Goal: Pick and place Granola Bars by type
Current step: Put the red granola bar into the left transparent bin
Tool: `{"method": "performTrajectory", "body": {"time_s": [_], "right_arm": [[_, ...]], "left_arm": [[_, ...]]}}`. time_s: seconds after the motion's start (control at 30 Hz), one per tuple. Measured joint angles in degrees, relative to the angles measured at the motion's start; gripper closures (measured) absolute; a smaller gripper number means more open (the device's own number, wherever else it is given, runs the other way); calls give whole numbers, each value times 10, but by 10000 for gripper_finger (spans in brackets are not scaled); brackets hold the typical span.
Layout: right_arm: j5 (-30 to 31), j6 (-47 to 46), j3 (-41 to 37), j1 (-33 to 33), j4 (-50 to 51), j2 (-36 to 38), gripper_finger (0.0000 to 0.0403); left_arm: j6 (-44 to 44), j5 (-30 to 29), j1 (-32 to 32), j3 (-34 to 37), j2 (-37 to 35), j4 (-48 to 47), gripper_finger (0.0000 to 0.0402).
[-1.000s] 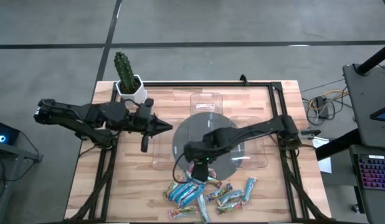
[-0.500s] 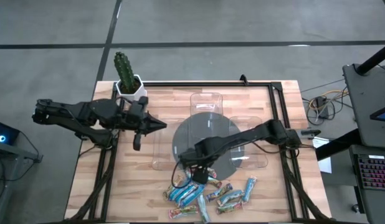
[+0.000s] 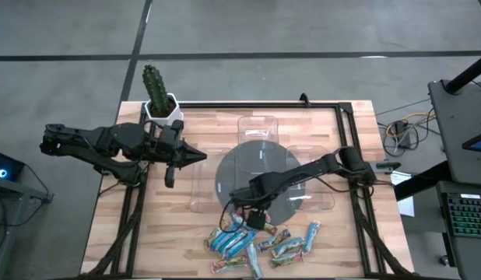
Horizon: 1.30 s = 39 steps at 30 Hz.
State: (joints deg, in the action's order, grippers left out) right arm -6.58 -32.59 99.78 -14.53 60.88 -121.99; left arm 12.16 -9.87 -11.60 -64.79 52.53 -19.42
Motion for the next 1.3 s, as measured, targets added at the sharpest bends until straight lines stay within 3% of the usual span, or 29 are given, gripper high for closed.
{"method": "performTrajectory", "body": {"time_s": [0.3,1.3], "right_arm": [[-31,3,-66,3,-86,7,160],[-39,-5,-157,13,-186,11,179]], "left_arm": [[0,0,0,3,0,0,402],[3,0,0,3,0,1,402]]}}
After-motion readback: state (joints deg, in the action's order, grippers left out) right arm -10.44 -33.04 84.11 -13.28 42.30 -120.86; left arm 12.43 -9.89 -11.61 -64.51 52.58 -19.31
